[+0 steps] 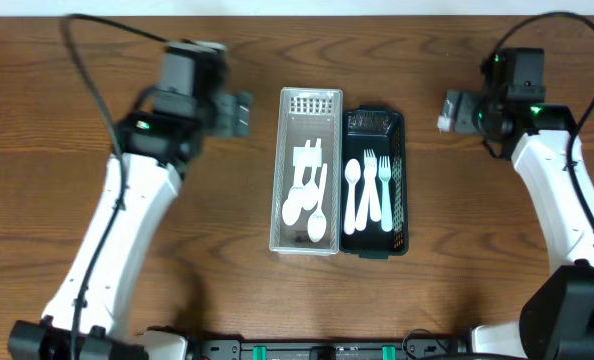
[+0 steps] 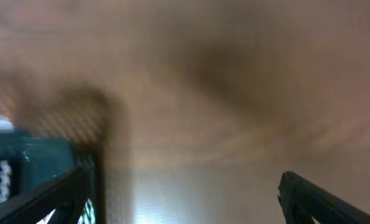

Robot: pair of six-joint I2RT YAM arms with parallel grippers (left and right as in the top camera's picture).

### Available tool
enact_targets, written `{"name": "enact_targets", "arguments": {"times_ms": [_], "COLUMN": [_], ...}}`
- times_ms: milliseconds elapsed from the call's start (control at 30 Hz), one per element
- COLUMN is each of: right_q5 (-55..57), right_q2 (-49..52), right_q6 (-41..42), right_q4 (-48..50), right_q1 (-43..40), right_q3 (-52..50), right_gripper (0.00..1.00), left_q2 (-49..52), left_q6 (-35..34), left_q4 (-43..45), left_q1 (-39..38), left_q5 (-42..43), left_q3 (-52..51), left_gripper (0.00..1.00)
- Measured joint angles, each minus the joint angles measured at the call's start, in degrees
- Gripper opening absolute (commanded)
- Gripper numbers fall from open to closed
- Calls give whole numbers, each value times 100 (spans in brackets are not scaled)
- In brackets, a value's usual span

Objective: Pack container

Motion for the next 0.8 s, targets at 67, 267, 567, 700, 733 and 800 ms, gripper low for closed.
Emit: {"name": "enact_targets", "arguments": {"times_ms": [67,267,567,700,733,800], "right_q5": [133,433,479,518,525,566], "right_q2": [0,-42,-1676,-3239,-3475,-4070], "right_q6": [-44,-79,-74,-52,-44,22], "right_q4": [363,116,-205,-177,-219,-356], "right_q1": [55,42,55,55,55,57], "right_q3": [2,0,-317,-1158,-1357,-1888], "right_gripper": [99,99,99,99,99,99], "left_q2": [81,98,-848,-1858,-2188,-2752], "left_q6": [0,0,-46,-66,-66,-68], "left_q4": [52,81,-219,57,87,179], "left_q1": [302,769,796,629,560,435], "left_q5": [-42,-57,-55,-72,-85,-149], "left_q3": [-2,-2,-459,-955,-1132,-1512], "left_gripper": [98,98,98,98,98,98]}}
